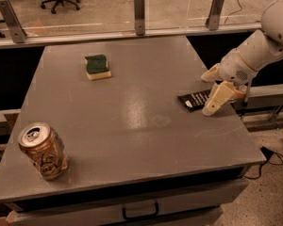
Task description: Move rxbar chocolate near sponge
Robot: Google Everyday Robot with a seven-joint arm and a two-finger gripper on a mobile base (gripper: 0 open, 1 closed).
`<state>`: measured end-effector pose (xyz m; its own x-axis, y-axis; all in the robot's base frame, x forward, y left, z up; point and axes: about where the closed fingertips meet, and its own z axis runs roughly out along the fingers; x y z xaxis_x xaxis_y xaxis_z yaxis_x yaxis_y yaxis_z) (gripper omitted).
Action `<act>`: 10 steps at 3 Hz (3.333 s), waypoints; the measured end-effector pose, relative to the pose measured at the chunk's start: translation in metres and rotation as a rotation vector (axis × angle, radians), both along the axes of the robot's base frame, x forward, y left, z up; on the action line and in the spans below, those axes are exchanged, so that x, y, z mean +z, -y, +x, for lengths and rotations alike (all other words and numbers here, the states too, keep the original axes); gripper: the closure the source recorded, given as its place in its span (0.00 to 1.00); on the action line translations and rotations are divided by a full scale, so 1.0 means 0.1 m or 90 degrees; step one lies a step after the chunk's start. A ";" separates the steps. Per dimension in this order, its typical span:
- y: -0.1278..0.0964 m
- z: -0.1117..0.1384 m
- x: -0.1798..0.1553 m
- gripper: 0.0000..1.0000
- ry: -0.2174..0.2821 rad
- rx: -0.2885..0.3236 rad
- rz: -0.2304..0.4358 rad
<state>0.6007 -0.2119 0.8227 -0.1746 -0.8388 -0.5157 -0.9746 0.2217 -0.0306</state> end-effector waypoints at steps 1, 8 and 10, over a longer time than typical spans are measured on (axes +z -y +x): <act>-0.03 0.03 0.02 0.41 -0.012 -0.003 0.007; -1.36 -0.17 0.63 1.00 0.046 0.134 0.142; -1.60 0.09 0.71 0.82 0.076 0.137 0.172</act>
Offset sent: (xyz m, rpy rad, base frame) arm -0.0142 0.0081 0.0448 0.0506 -0.0161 0.0120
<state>0.6102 -0.0517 0.8933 0.0667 -0.6808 -0.7294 -0.9929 0.0273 -0.1162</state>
